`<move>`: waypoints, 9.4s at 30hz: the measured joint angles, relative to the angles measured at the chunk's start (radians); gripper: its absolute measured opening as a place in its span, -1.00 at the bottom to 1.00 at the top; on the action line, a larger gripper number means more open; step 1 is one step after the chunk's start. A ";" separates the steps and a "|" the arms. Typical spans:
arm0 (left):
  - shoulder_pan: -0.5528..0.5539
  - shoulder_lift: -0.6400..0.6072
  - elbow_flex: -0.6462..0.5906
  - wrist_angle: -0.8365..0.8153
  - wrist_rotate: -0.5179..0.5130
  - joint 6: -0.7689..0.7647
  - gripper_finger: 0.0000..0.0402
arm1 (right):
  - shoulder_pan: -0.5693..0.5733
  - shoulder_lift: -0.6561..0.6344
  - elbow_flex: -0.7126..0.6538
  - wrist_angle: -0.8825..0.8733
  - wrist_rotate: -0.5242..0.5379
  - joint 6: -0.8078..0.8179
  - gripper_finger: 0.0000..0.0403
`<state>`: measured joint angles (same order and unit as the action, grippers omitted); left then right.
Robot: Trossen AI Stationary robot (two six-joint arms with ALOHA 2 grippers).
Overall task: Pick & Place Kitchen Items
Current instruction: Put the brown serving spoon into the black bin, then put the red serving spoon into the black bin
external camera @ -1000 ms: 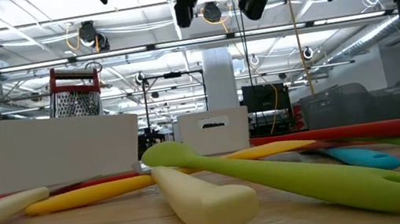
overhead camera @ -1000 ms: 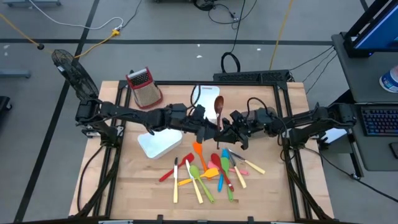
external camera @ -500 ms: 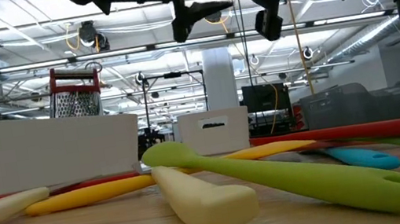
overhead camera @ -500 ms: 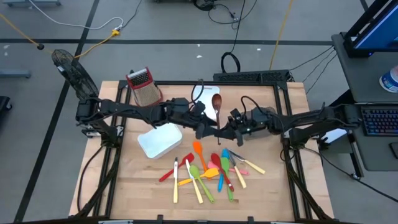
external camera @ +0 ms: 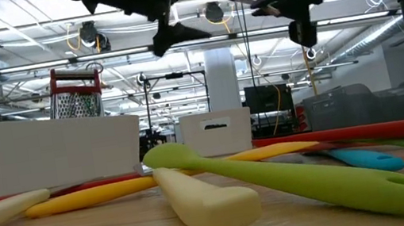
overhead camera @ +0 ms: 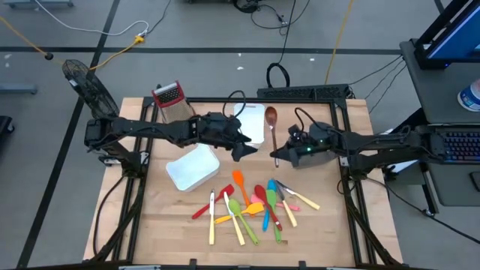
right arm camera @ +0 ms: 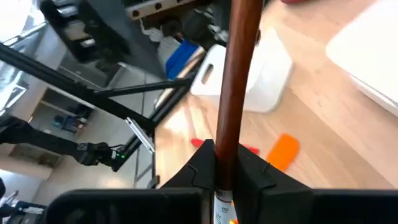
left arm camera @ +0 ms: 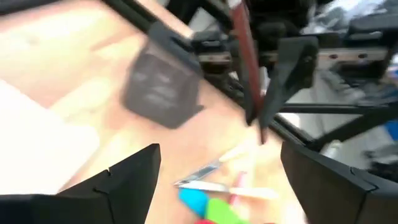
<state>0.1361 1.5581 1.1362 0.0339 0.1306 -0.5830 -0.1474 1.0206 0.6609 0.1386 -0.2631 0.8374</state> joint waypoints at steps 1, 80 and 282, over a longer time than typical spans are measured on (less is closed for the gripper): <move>0.000 -0.003 0.002 -0.002 -0.023 0.005 0.69 | -0.005 -0.016 0.000 -0.032 0.000 0.008 -0.92; 0.465 -0.037 0.002 -0.315 0.419 0.631 0.69 | 0.605 0.140 -0.063 -0.027 1.229 1.485 -0.90; 0.148 -0.147 0.002 -0.314 0.472 0.293 0.69 | 0.398 0.133 -0.530 1.394 0.484 0.473 -0.12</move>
<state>0.2839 1.4113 1.1385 -0.2806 0.6022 -0.2904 0.2504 1.1538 0.1307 1.5323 0.2207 1.3106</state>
